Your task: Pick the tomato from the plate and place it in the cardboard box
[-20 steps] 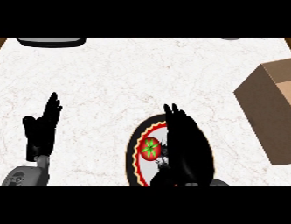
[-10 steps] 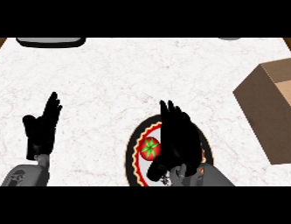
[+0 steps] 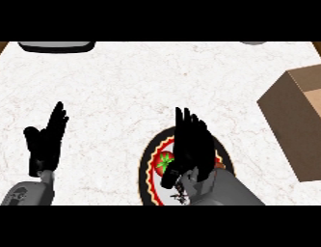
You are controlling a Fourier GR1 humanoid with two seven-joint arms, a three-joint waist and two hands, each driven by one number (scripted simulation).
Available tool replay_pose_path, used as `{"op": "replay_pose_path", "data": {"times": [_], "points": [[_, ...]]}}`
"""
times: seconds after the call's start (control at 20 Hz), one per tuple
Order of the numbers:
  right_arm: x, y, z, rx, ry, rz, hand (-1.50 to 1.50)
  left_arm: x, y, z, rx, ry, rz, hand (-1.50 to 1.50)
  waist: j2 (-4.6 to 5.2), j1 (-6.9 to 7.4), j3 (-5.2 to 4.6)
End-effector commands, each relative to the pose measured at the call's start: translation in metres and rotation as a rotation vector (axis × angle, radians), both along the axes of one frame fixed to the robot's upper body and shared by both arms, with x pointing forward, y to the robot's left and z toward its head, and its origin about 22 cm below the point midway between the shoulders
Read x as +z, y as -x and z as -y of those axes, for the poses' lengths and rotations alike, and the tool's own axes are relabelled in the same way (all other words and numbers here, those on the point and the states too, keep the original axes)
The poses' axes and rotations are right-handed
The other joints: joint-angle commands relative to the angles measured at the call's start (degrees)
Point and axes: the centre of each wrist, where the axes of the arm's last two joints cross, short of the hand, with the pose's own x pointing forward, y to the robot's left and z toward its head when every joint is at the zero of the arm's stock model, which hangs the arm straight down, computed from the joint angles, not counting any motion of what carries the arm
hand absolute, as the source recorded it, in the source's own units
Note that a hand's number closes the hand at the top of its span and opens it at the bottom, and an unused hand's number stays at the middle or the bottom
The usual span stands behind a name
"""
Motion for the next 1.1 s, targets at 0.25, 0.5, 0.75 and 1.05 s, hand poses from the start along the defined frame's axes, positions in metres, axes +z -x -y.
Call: {"op": "replay_pose_path", "data": {"times": [0.25,0.5,0.75,1.05], "points": [[-0.016,-0.009,-0.016,-0.191,0.129,-0.136,-1.5,-0.001,-0.003,0.008,0.001,-0.011,0.012,0.0,0.14,0.08,0.01],[-0.017,-0.015,-0.017,-0.191,0.139,-0.159,-1.5,0.003,0.002,0.008,-0.011,0.009,-0.012,0.0,-0.02,0.15,0.08],[-0.032,-0.008,-0.023,-0.173,0.159,-0.181,-1.5,0.001,-0.004,-0.008,0.022,-0.017,0.004,0.0,0.11,-0.18,0.03],[-0.029,-0.02,-0.02,-0.187,0.171,-0.205,-1.5,0.001,-0.002,-0.001,0.009,-0.015,0.001,0.0,0.13,-0.43,0.1]]}}
